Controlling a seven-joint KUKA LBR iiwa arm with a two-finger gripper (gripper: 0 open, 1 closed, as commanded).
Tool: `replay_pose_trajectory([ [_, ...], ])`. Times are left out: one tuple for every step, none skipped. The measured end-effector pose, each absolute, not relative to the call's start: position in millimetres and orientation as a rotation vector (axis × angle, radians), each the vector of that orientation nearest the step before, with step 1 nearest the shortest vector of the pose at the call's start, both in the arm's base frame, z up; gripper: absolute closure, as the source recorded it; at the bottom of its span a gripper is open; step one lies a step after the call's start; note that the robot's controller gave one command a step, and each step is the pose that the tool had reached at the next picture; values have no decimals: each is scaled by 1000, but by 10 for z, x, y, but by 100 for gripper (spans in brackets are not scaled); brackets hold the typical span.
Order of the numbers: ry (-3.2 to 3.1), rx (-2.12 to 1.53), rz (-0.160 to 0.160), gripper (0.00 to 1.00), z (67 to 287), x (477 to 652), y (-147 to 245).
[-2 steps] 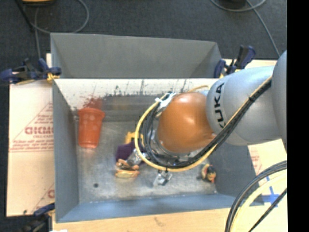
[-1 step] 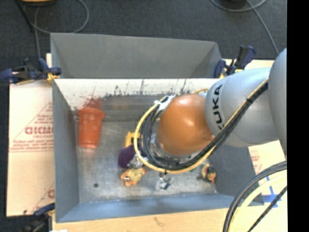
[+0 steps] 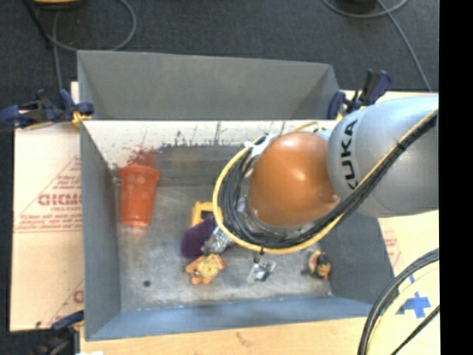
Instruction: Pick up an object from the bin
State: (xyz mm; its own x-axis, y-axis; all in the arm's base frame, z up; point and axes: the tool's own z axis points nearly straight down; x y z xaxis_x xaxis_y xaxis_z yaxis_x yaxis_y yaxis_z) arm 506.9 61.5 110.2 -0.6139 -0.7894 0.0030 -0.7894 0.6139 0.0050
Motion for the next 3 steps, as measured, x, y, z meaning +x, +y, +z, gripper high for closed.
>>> replay_pose_trajectory([
  [-2753, 1523, 3, 0, 1125, 5139, 1001],
  [-2669, 1642, 4, 100, 787, 4957, 898],
  [-2670, 1641, 4, 100, 787, 4958, 899],
])
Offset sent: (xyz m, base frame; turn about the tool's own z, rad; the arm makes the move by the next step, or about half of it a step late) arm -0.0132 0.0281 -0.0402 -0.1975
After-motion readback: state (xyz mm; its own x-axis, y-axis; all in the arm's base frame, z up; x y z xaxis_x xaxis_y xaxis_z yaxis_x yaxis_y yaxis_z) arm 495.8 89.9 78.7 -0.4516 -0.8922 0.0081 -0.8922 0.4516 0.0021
